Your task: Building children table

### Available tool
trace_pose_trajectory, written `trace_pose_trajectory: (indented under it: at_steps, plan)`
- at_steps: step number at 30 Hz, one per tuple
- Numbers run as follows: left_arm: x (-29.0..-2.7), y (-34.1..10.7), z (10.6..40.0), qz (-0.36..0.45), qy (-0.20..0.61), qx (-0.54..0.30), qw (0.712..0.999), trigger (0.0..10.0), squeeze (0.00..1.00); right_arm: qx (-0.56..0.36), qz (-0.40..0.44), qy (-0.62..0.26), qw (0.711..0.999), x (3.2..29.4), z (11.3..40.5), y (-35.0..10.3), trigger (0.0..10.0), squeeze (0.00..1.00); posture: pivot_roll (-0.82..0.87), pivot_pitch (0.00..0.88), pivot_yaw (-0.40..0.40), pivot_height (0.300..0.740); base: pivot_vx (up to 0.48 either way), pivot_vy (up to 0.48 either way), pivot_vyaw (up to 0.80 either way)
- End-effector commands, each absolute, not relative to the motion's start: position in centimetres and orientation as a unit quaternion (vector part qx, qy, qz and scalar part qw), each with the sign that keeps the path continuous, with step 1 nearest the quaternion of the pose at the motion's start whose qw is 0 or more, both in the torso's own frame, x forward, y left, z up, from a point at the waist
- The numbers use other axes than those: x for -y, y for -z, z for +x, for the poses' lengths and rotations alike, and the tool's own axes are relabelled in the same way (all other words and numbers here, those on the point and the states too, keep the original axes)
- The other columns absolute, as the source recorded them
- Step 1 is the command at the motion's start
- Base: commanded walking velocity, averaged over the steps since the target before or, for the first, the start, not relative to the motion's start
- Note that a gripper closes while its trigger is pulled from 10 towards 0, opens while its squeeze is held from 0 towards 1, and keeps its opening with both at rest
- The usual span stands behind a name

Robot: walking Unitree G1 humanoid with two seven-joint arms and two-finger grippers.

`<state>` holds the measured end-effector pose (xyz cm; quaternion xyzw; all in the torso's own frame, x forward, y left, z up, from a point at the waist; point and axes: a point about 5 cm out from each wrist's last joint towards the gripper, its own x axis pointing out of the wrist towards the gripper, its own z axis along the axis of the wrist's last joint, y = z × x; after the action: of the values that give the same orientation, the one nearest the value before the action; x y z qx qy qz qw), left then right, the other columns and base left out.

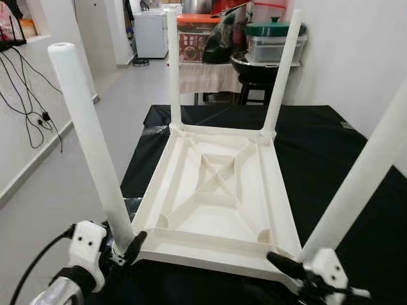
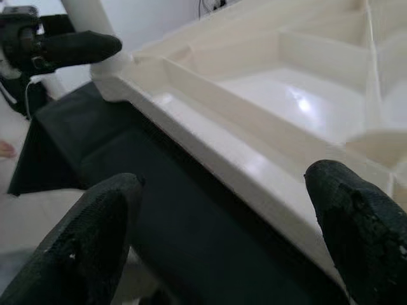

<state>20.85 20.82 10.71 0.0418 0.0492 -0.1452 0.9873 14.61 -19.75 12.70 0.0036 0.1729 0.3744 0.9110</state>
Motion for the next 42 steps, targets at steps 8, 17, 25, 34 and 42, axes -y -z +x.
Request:
trace_pose_trajectory:
  at_steps: [8, 17, 25, 34, 42]
  plan:
    - [-21.5, -10.6, 21.6, 0.063, 0.163, -0.052, 0.983, 10.0, 0.0, -0.224, -0.021, -0.305, 0.925, 26.5, 11.5, -16.2, 10.0, 0.0, -0.18, 0.0, 0.029, 0.74, 0.0, 0.0, 0.0]
    - [-21.0, -10.4, 22.0, 0.065, 0.18, -0.05, 0.98, 10.0, 0.0, -0.116, -0.061, -0.23, 0.964, 30.2, 12.5, -22.2, 10.0, 0.0, -0.19, 0.0, 0.048, 0.74, 0.0, 0.0, 0.0]
    - [-20.6, -10.1, 22.1, 0.065, 0.185, -0.047, 0.979, 10.0, 0.0, 0.069, -0.037, -0.328, 0.941, 25.5, 15.2, -28.1, 10.0, 0.0, -0.18, 0.0, 0.046, 0.74, 0.0, 0.0, 0.0]
    - [-20.6, -9.9, 22.1, 0.064, 0.178, -0.044, 0.981, 10.0, 0.0, 0.126, -0.021, -0.345, 0.93, 24.2, 16.8, -30.2, 10.0, 0.0, -0.17, 0.0, 0.026, 0.74, 0.0, 0.0, 0.0]
    - [-20.4, -9.7, 22.2, 0.062, 0.173, -0.04, 0.982, 10.0, 0.0, 0.111, -0.011, -0.297, 0.948, 23.7, 19.4, -30.4, 10.0, 0.0, -0.16, 0.0, 0.009, 0.74, 0.0, 0.0, 0.0]
